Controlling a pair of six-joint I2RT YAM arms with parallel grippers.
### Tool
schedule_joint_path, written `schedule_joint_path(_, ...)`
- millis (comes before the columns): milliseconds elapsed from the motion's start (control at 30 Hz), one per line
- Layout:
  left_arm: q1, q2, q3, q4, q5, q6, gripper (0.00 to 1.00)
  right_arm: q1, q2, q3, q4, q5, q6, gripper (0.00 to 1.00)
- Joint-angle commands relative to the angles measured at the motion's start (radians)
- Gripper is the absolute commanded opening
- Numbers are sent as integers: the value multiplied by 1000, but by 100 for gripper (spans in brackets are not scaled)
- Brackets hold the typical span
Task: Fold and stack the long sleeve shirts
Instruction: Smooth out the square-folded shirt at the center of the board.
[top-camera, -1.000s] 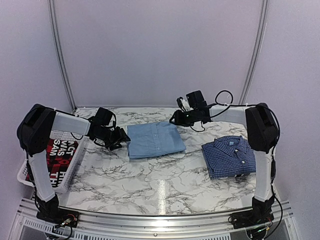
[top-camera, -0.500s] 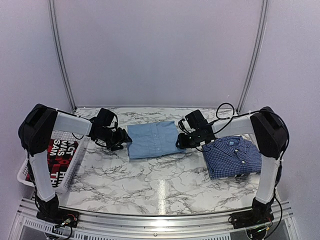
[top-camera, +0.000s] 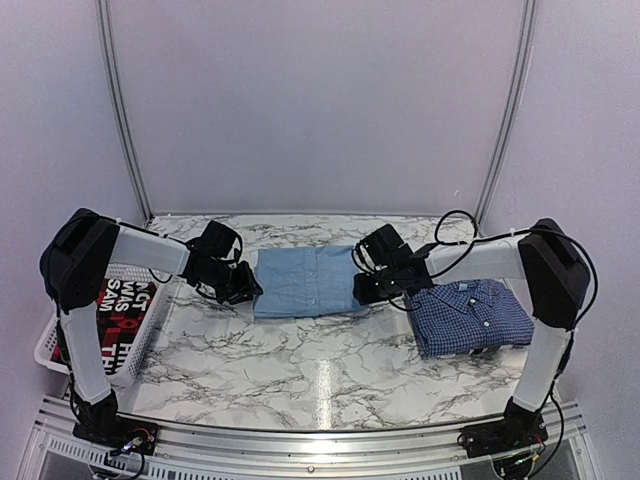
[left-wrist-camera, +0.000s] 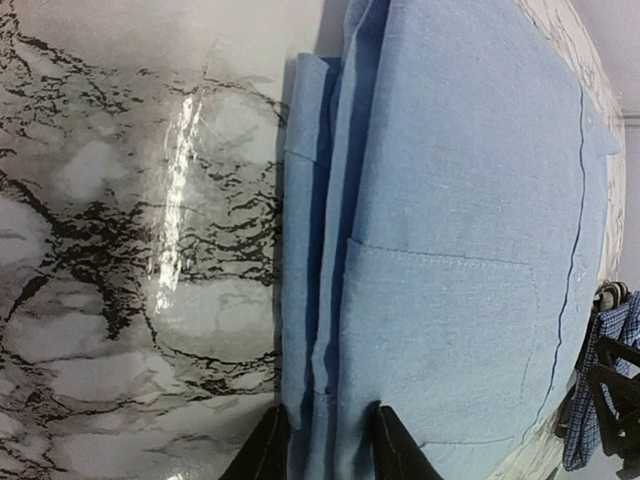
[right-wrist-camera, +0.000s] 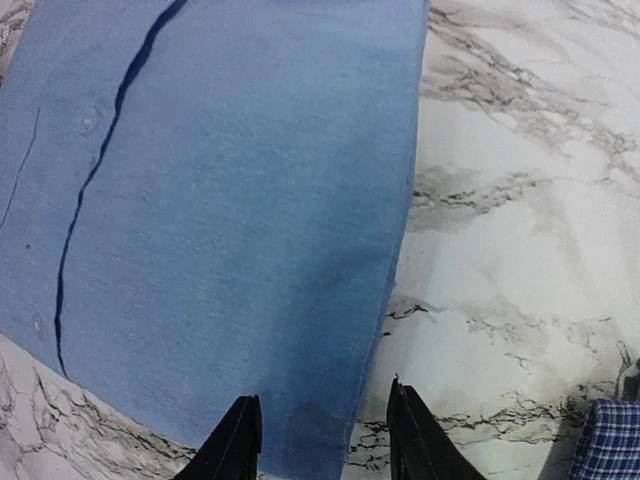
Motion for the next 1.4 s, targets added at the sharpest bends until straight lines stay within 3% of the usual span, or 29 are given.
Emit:
schedule_joint_path(0, -2, 13, -40, -57, -23, 14, 26, 81, -32, 109, -53, 83, 2, 40)
schedule_joint_path(100, -3, 13, -56, -55, -27, 18, 19, 129, 19, 188, -44, 70, 6, 41)
schedule_joint_path(267, -3, 1, -77, -43, -24, 26, 18, 227, 150, 341, 5, 22, 11, 40)
schedule_joint_path(433, 2, -8, -61, -44, -16, 30, 18, 285, 331, 544, -71, 64, -4, 38)
schedule_joint_path(600, 35, -24, -35, -53, -13, 54, 25, 294, 381, 553, -75, 71, -5, 38)
schedule_joint_path(867, 48, 60, 104, -149, 36, 127, 44, 337, 382, 503, -73, 73, 10, 41)
schedule_joint_path(1000, 42, 98, 132, -176, 53, 138, 45, 337, 360, 492, -56, 54, 18, 41)
schedule_joint_path(1133, 25, 123, 150, -208, 29, 138, 39, 337, 338, 512, -58, 54, 17, 41)
schedule_joint_path(1367, 12, 136, 145, -220, -12, 115, 19, 297, 248, 521, -76, 57, 7, 45)
